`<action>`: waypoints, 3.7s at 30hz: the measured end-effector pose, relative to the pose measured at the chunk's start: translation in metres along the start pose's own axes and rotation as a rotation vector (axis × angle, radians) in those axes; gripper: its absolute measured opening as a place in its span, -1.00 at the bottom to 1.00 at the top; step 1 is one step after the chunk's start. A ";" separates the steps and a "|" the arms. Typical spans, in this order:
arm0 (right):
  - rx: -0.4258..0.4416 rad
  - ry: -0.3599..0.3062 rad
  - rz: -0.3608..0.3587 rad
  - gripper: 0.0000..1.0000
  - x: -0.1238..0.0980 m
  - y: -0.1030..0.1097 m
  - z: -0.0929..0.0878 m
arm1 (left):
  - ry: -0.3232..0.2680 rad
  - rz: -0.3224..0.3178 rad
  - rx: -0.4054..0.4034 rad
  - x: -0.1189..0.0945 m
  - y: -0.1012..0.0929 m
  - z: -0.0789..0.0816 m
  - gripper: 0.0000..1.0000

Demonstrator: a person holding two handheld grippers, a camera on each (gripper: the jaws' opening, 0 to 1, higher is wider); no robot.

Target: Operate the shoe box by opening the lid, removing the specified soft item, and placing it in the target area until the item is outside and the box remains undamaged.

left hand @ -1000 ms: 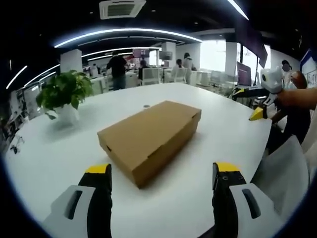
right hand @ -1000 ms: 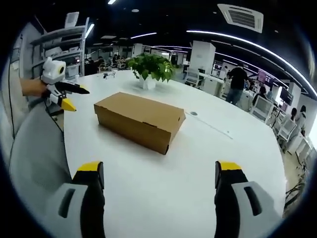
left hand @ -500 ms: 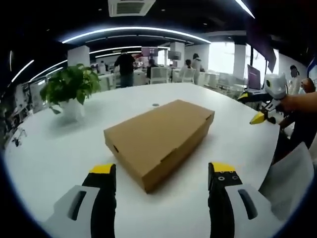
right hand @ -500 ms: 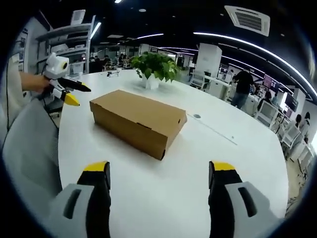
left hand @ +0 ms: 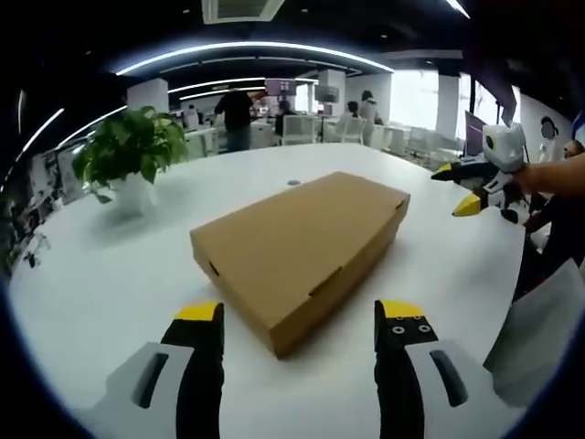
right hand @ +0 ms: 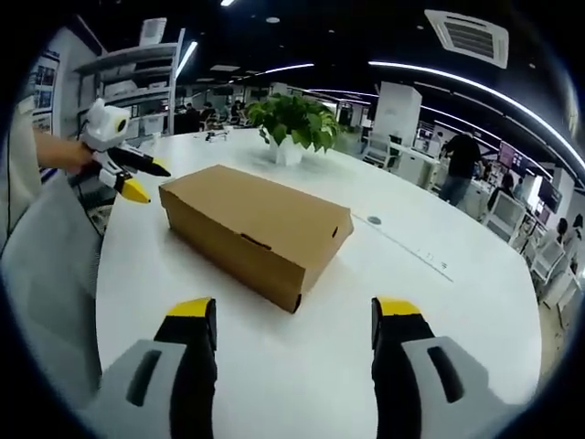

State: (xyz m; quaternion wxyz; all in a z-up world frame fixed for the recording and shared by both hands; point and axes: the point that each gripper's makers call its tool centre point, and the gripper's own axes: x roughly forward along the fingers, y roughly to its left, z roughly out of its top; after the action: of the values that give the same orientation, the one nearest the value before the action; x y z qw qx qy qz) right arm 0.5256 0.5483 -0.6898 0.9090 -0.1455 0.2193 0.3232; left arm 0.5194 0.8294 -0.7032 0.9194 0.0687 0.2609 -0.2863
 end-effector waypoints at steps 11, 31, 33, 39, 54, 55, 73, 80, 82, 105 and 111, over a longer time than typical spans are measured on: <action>-0.033 -0.001 0.043 0.12 0.031 0.001 0.006 | 0.015 0.032 -0.015 0.008 0.009 -0.003 0.16; -0.007 0.007 0.096 -0.25 0.071 -0.001 0.010 | 0.030 0.066 -0.036 0.021 0.014 -0.002 -0.04; -0.009 0.008 0.105 -0.30 0.072 0.001 0.010 | 0.029 0.067 -0.035 0.022 0.014 -0.002 -0.04; 0.033 0.013 0.103 -0.28 0.073 0.005 0.008 | 0.046 0.046 -0.011 0.021 0.014 -0.003 -0.07; 0.118 0.009 0.088 -0.29 0.070 0.017 0.011 | 0.081 0.006 0.031 0.019 0.025 -0.005 -0.12; 0.118 0.010 0.087 -0.30 0.069 0.019 0.011 | 0.083 0.003 0.034 0.018 0.026 -0.005 -0.12; 0.104 0.041 0.082 -0.29 0.060 0.052 0.010 | 0.129 -0.080 0.062 0.009 0.043 -0.011 -0.15; 0.114 0.038 0.080 -0.30 0.060 0.066 0.013 | 0.140 -0.107 0.081 0.002 0.054 -0.015 -0.15; 0.117 0.037 0.081 -0.31 0.061 0.071 0.014 | 0.145 -0.114 0.087 0.001 0.056 -0.016 -0.15; 0.135 0.011 0.136 -0.29 0.062 0.133 0.026 | 0.150 -0.159 0.118 -0.032 0.084 -0.030 -0.17; 0.149 0.006 0.147 -0.32 0.062 0.147 0.028 | 0.148 -0.142 0.105 -0.042 0.090 -0.035 -0.20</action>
State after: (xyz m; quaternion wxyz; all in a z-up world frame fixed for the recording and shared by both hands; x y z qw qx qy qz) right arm 0.4812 0.7025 -0.7139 0.8905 -0.0618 0.2555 0.3715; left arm 0.5249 0.9338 -0.7138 0.8702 0.1192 0.3168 -0.3581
